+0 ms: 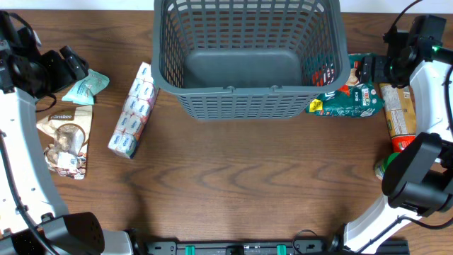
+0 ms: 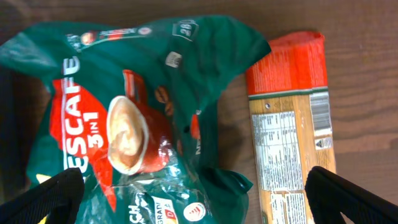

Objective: Pack container
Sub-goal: 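Move right gripper down onto the green Nescafé pouch, then grasp the Nescafé pouch with right gripper and lift it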

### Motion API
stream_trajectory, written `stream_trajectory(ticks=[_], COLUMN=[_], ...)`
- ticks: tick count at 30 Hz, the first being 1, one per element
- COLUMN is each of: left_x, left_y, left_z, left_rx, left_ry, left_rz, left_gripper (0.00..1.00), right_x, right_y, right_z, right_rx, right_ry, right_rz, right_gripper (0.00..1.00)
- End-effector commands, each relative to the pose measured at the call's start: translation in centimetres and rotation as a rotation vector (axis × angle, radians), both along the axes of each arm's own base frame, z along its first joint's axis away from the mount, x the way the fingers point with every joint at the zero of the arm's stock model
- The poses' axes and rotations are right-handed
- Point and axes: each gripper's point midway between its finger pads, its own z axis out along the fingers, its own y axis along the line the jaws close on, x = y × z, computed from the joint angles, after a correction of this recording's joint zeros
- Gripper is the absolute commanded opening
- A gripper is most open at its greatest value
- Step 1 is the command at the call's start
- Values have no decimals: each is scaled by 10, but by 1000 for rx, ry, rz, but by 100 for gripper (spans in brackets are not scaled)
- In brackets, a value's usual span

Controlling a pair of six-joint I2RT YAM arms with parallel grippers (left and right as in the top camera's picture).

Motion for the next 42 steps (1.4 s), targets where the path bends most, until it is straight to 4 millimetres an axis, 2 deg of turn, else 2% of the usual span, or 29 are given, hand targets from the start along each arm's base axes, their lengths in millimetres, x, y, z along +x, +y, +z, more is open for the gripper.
stream_trajectory(ticks=[1, 6, 14, 20, 27, 28, 29, 30, 31, 32, 42], left_x=[0, 0, 0, 0, 0, 0, 0, 0, 0, 0, 0], left_y=[0, 0, 0, 0, 0, 0, 0, 0, 0, 0, 0], left_z=[0, 0, 0, 0, 0, 0, 0, 0, 0, 0, 0], left_rx=[-8, -8, -8, -8, -8, -8, -8, -8, -8, -8, -8], left_ry=[-2, -2, -2, -2, -2, -2, -2, -2, -2, -2, -2], left_rz=[11, 11, 11, 11, 11, 11, 11, 11, 11, 11, 11], left_gripper=[98, 99, 99, 99, 99, 99, 99, 99, 99, 99, 99], right_x=[0, 3, 2, 1, -6, -6, -6, -7, -7, -8, -11], right_y=[1, 16, 26, 43, 44, 43, 43, 44, 43, 43, 41], right_z=[-27, -57, -93, -109, -124, -125, -125, -126, -126, -126, -126], right_rx=[14, 82, 140, 218, 231, 231, 232, 232, 233, 234, 243], right_ry=[61, 113, 173, 201, 245, 247, 248, 251, 253, 255, 268], right_rz=[-45, -12, 4, 34, 28, 27, 27, 27, 26, 24, -9], right_gripper=[99, 99, 99, 99, 99, 92, 80, 57, 15, 1, 1])
